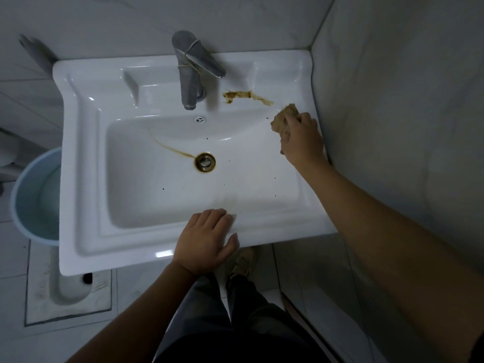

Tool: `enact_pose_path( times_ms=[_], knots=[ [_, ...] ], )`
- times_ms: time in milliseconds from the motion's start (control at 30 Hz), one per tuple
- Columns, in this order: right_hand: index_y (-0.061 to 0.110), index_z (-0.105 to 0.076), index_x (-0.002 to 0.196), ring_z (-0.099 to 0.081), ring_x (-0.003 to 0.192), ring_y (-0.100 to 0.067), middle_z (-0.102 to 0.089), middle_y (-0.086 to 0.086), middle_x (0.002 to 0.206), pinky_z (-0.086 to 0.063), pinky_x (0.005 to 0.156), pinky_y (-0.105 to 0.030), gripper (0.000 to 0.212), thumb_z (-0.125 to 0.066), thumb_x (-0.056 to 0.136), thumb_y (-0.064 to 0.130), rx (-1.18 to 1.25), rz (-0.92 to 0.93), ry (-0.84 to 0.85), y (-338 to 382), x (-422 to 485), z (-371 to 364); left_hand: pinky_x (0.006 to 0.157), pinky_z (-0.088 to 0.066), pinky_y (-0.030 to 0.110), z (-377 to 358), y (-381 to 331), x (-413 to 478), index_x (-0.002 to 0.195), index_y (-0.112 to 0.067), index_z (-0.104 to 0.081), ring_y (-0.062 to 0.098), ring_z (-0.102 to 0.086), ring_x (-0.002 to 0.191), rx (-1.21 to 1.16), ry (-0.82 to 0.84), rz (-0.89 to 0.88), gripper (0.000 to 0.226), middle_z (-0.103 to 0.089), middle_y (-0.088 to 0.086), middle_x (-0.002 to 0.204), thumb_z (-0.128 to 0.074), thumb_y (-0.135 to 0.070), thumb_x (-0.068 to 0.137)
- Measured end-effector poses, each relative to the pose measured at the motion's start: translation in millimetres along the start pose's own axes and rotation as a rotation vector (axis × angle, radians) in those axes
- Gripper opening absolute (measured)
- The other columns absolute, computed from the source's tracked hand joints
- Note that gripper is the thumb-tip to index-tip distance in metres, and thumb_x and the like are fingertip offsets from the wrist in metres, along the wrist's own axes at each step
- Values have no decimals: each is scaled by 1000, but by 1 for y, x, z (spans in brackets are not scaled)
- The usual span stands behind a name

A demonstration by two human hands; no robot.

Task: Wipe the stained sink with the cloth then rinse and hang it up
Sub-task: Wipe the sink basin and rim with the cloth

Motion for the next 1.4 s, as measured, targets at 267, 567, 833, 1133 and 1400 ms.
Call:
enact_pose_path(
  times_ms=[267, 567, 833, 1133, 1400],
  knots=[
    [19, -44, 145, -49, 120, -31, -50, -13, 134, -50, 96, -44, 50, -50, 96, 16, 179, 72, -53, 53, 31, -16, 89, -46, 39, 60, 65, 46, 124, -12, -63, 29, -60, 113, -39, -156, 209, 47, -65, 8, 128, -50, -43, 92],
    [22, -50, 143, -44, 122, -29, -50, -3, 142, -44, 98, -36, 50, -55, 93, 23, 143, 223, -94, 138, 54, -40, 104, -40, 47, 117, 187, 145, 137, -9, -53, 37, -49, 131, 179, -124, 175, 55, -54, 16, 143, -49, -42, 93],
    [27, -41, 147, -43, 126, -27, -45, 2, 148, -53, 90, -40, 70, -70, 84, 19, 40, 138, -48, 96, 64, -34, 120, -27, 48, 90, 195, 159, 148, -11, -42, 34, -30, 149, 165, -6, 139, 62, -35, 16, 160, -43, -46, 97],
    [21, -53, 140, -44, 123, -29, -54, -3, 140, -44, 104, -38, 58, -61, 84, 5, 142, 120, -74, 160, 59, -50, 121, -25, 50, 86, 193, 159, 149, -9, -41, 34, -28, 150, 177, -22, 148, 64, -35, 17, 160, -45, -44, 95],
    [17, -68, 125, -53, 107, -29, -63, -4, 122, -44, 91, -32, 54, -55, 78, -8, 199, 244, -141, 120, 30, -31, 120, -26, 48, 85, 198, 160, 147, -11, -43, 33, -30, 149, 172, -42, 147, 62, -37, 15, 158, -45, -44, 94]
  ],
)
Point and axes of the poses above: each hand's wrist, its own x-axis towards the middle knuckle, its own z-axis out of the back of the hand, y = z × x, the point moved 4 cm from there along x, towards the middle knuckle
